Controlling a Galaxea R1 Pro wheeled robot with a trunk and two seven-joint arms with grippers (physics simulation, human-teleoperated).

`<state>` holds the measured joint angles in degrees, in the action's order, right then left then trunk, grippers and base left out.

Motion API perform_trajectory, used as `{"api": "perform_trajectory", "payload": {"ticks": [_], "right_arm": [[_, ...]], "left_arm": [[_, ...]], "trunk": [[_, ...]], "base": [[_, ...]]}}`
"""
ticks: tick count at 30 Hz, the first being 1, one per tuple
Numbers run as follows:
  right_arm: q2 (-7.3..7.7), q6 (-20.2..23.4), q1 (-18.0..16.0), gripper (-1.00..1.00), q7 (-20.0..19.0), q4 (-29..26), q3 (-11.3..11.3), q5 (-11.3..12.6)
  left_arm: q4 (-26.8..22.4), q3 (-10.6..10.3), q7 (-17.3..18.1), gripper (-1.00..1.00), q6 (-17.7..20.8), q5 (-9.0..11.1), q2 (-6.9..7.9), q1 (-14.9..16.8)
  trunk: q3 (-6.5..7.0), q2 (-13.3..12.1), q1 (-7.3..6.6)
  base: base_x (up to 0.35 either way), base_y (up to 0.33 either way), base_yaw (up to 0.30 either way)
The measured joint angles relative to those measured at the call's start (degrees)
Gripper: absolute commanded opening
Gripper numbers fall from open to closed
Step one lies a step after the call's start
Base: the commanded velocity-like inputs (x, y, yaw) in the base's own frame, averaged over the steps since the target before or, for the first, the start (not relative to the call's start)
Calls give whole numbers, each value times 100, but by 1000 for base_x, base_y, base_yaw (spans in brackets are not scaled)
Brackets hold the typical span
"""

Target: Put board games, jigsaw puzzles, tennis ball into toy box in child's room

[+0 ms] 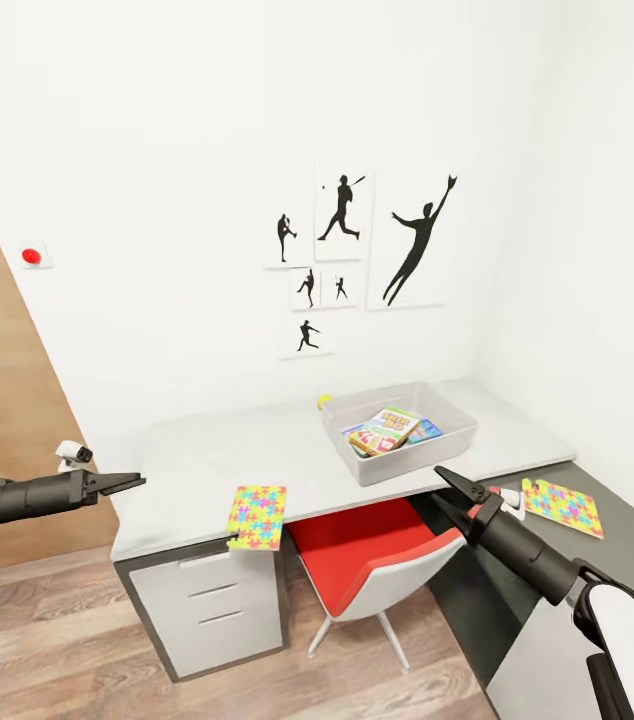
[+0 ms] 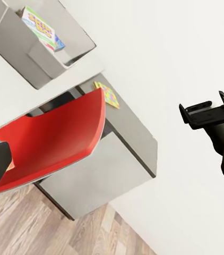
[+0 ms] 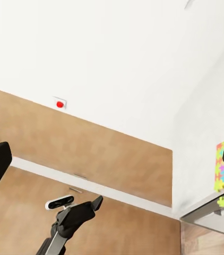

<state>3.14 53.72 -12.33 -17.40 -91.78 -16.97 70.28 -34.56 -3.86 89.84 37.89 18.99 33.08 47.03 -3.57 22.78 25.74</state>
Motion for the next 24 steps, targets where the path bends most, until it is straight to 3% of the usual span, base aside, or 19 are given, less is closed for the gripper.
{"api": "perform_trajectory", "payload": {"ticks": [13, 24], "right_arm": [[-12, 0, 0, 100, 0, 0, 0, -146], [-14, -1, 0, 100, 3, 2, 0, -149]], "left_arm": [[0, 7, 0, 100, 17, -14, -16, 0], [-1, 13, 0, 100, 18, 12, -19, 0]], "trunk": [[0, 0, 0], [0, 0, 0]], "base": [[0, -244, 1], [0, -67, 0]]}}
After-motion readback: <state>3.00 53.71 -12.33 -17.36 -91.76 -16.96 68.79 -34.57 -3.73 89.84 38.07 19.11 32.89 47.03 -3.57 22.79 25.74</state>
